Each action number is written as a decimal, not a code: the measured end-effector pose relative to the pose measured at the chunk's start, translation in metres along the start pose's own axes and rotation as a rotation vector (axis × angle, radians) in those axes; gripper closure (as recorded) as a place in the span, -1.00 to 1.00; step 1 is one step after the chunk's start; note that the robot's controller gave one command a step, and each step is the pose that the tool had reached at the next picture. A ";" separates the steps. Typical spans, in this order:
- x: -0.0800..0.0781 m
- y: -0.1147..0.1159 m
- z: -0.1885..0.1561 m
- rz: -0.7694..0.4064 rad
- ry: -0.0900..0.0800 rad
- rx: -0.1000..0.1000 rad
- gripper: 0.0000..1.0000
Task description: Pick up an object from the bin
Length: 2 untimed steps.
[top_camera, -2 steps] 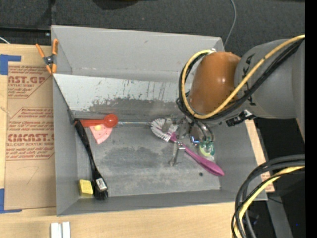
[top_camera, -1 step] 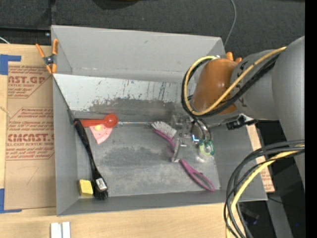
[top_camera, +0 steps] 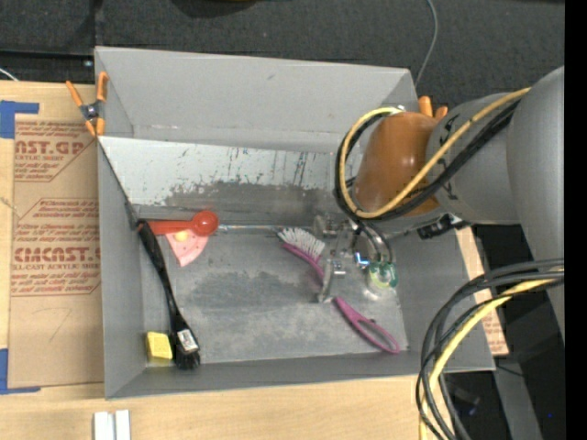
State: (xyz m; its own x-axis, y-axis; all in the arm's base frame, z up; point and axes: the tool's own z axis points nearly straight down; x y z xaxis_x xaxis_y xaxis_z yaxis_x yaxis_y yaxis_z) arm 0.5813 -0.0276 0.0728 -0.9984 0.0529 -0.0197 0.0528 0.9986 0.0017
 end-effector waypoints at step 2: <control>-0.001 0.000 0.001 0.008 0.002 0.000 -1.00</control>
Offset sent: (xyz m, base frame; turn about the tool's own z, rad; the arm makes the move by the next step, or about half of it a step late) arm 0.0003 -0.0002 0.0001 0.0015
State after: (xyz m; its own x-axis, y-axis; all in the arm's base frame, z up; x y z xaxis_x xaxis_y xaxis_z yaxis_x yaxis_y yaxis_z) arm 0.5823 -0.0277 0.0723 -0.9980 0.0609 -0.0179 0.0609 0.9981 0.0018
